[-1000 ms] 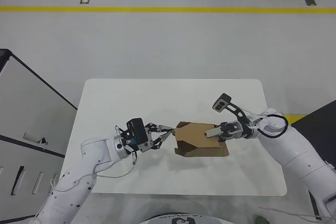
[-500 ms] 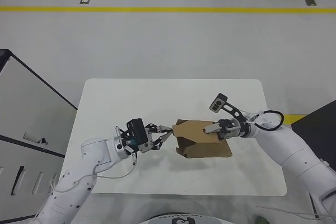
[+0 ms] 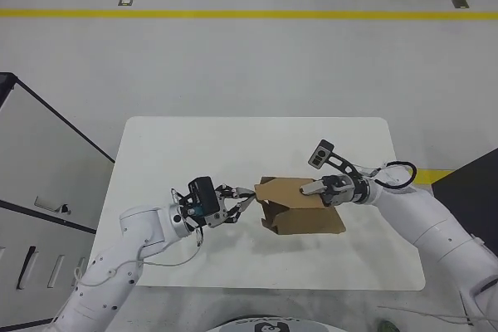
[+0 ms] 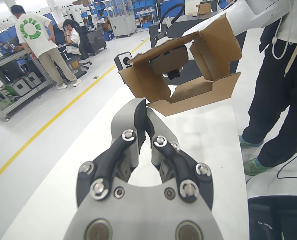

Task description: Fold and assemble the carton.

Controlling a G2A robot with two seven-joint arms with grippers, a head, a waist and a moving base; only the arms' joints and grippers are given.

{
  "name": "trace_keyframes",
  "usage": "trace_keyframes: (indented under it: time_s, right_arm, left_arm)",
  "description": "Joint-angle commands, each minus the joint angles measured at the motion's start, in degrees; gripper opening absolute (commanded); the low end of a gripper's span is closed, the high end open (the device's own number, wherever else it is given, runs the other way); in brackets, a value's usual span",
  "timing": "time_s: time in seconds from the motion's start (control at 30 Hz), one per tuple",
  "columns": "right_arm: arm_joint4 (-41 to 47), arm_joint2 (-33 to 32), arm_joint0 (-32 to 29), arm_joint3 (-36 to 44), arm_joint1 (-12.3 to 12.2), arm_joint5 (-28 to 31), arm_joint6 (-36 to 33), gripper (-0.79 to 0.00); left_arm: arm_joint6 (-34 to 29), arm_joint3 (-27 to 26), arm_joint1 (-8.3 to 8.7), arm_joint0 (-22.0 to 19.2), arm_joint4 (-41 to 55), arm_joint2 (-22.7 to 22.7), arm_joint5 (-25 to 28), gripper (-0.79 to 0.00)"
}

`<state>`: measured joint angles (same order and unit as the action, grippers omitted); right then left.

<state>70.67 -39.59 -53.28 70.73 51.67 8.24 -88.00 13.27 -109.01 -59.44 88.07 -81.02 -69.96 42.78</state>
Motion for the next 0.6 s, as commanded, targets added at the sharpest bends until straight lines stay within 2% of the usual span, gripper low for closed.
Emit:
trace_keyframes:
  time_s: [0.0, 0.57]
  right_arm:
    - [-0.59, 0.27, 0.23, -0.05, 0.10, 0.03, 0.00, -0.785]
    - [-5.50, 1.41, 1.93, -0.77, 0.77, 2.52, 0.00, -0.785]
  left_arm:
    - [-0.12, 0.02, 0.01, -0.03, 0.08, 0.08, -0.03, -0.785]
    - [-3.54, 0.79, 0.03, -1.02, 1.25, 0.72, -0.88, -0.785]
